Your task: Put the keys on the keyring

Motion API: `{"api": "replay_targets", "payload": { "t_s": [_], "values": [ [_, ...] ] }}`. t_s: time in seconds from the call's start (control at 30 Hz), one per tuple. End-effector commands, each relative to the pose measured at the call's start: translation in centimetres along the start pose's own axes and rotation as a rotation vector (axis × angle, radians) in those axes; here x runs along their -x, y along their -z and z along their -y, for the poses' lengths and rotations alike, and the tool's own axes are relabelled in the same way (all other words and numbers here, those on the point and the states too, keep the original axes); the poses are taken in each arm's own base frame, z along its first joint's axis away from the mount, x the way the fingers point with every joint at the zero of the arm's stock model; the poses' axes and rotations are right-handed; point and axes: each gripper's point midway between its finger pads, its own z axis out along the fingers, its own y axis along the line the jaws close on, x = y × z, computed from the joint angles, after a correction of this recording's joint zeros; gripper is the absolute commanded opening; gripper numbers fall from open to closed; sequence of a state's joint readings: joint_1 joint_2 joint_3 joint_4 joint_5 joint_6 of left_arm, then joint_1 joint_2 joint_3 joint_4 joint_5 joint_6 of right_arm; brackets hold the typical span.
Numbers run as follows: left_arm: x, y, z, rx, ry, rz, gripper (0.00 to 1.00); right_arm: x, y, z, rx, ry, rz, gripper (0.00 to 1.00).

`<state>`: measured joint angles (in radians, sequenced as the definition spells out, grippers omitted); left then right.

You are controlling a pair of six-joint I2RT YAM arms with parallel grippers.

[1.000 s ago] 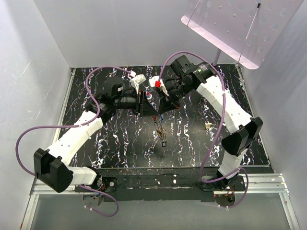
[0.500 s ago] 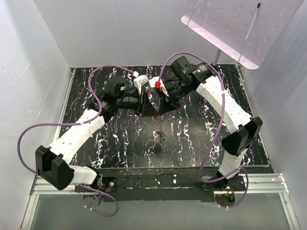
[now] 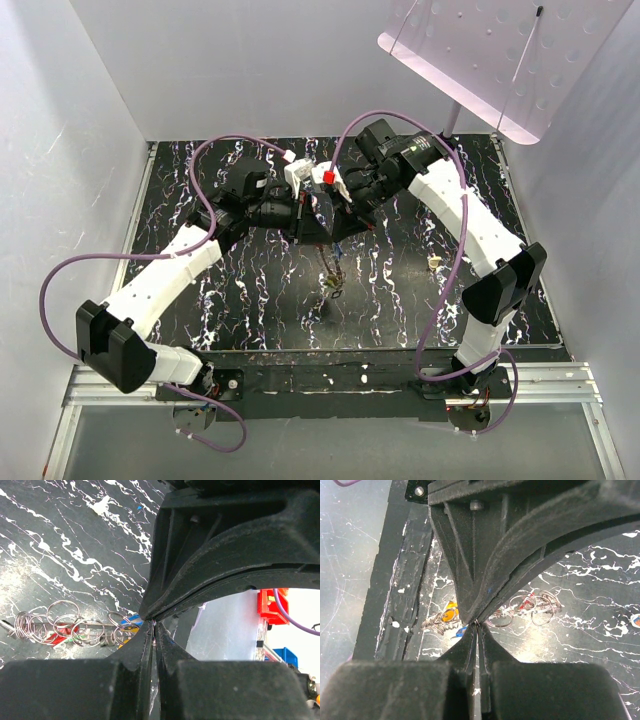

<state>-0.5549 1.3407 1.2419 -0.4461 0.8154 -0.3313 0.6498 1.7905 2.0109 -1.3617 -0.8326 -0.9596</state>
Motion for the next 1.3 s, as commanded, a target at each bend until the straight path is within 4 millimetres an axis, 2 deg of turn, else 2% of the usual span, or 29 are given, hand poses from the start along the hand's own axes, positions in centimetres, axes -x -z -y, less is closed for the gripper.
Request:
{"api": "replay_targets", "payload": {
  "t_s": [0.0, 0.1, 0.2, 0.23, 0.3, 0.33, 0.37, 0.47, 0.57, 0.63, 0.8, 0.97, 1.27],
  "values": [
    [0.4, 0.5, 0.9, -0.021, -0.056, -0.003, 0.00, -0.1, 1.0, -5.6, 0.148, -0.173, 0.001, 0.01],
    [0.5, 1.0, 1.4, -0.026, -0.088, 0.031, 0.00, 0.3, 1.3, -5.7, 0.150, -0.189, 0.025, 0.01],
    [1.3, 2.2, 2.4, -0.051, -0.139, 0.131, 0.00, 1.3, 2.3, -5.6, 0.136, -0.212, 0.080, 0.31],
    [1.8, 2.7, 2.9, -0.066, -0.167, 0.174, 0.00, 1.7, 2.9, -5.5, 0.130, -0.220, 0.107, 0.37],
    [2.2, 3.8, 4.0, -0.092, -0.233, 0.258, 0.00, 3.1, 4.4, -5.3, 0.103, -0.210, 0.171, 0.46],
    [3.1, 4.6, 5.0, -0.114, -0.304, 0.339, 0.00, 3.9, 5.2, -5.3, 0.090, -0.202, 0.206, 0.48],
    [3.1, 5.2, 5.7, -0.131, -0.350, 0.387, 0.00, 4.9, 5.9, -5.6, 0.091, -0.190, 0.248, 0.50],
    [4.5, 7.8, 8.3, -0.192, -0.503, 0.633, 0.00, 7.5, 7.7, -6.2, 0.111, -0.167, 0.366, 0.51],
    [5.4, 9.7, 9.4, -0.235, -0.554, 0.849, 0.00, 9.6, 8.4, -7.0, 0.174, -0.170, 0.468, 0.51],
    [6.1, 10.8, 9.9, -0.280, -0.545, 0.958, 0.00, 10.7, 8.8, -7.5, 0.219, -0.212, 0.512, 0.51],
    [7.8, 12.4, 10.2, -0.376, -0.434, 1.127, 0.00, 12.7, 9.5, -6.5, 0.201, -0.198, 0.540, 0.49],
    [8.3, 12.1, 9.9, -0.397, -0.404, 1.126, 0.00, 13.3, 8.8, -4.7, 0.093, -0.243, 0.507, 0.48],
    [8.1, 11.8, 10.1, -0.418, -0.402, 1.110, 0.00, 12.5, 7.7, -1.2, -0.017, -0.308, 0.478, 0.46]
  ]
}}
